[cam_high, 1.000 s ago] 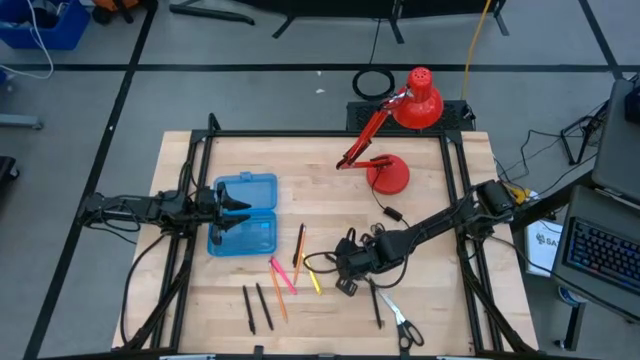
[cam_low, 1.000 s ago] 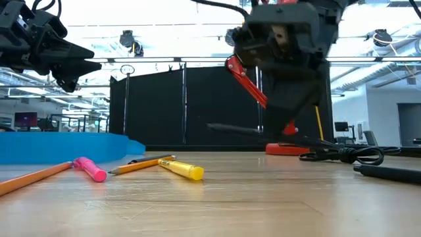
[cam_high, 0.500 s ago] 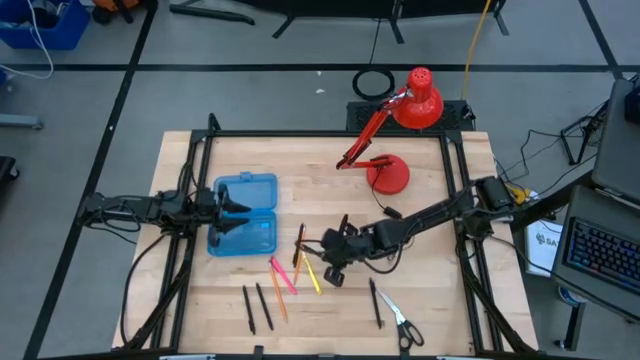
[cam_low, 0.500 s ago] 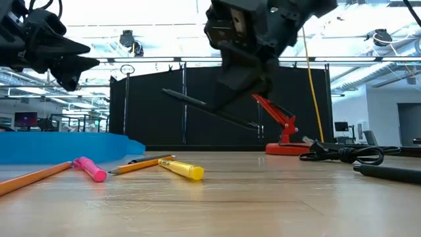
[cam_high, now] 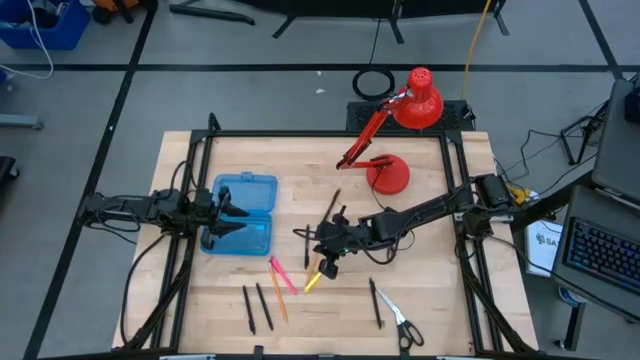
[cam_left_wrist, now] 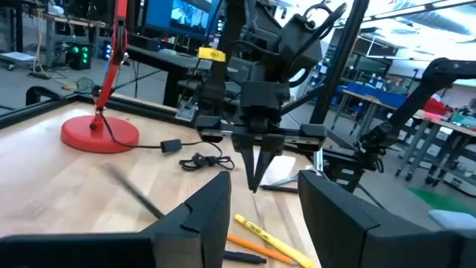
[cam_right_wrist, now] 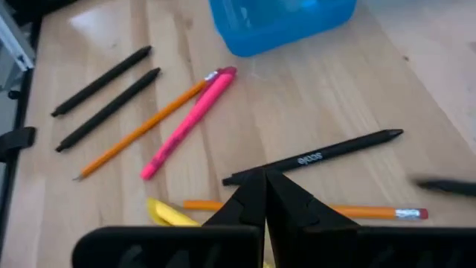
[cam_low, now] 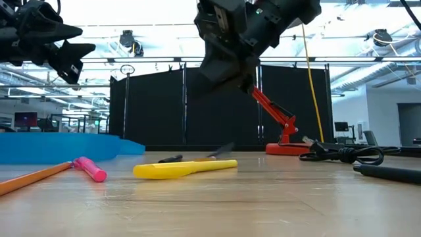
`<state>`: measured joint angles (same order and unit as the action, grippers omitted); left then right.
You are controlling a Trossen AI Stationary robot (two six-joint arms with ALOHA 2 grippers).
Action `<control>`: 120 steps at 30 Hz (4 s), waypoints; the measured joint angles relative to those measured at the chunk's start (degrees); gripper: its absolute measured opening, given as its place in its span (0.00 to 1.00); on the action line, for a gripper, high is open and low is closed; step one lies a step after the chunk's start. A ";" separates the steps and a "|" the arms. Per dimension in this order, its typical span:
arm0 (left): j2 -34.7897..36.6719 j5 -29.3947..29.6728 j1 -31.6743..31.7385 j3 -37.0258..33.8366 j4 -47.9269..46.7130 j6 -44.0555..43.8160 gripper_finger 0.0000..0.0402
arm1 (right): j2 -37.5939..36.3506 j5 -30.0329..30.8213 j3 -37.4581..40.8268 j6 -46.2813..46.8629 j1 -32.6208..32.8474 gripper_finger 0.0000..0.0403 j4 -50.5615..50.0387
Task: Pick & place school supplies into a supply box
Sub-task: Put the yellow pen into the blue supply box
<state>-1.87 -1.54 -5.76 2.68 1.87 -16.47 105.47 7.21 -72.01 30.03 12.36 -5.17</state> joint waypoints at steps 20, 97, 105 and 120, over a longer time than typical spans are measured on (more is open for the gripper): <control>0.00 0.04 0.00 0.13 -0.38 0.68 0.40 | 1.90 -9.54 -0.10 -28.82 7.35 0.38 1.09; 0.00 2.10 -0.01 0.17 -3.79 0.20 0.40 | 12.28 -16.43 7.37 -25.39 1.10 0.05 17.64; 0.00 2.10 0.00 0.17 -3.80 0.17 0.40 | 12.44 -16.34 7.52 -25.12 1.14 0.05 22.65; 0.00 2.10 -0.02 0.17 -3.80 0.17 0.40 | 12.32 -16.42 3.91 -25.46 1.05 0.05 25.59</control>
<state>-1.87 0.56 -5.78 2.85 -1.93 -16.29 117.79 -9.21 -68.09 4.56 13.41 20.42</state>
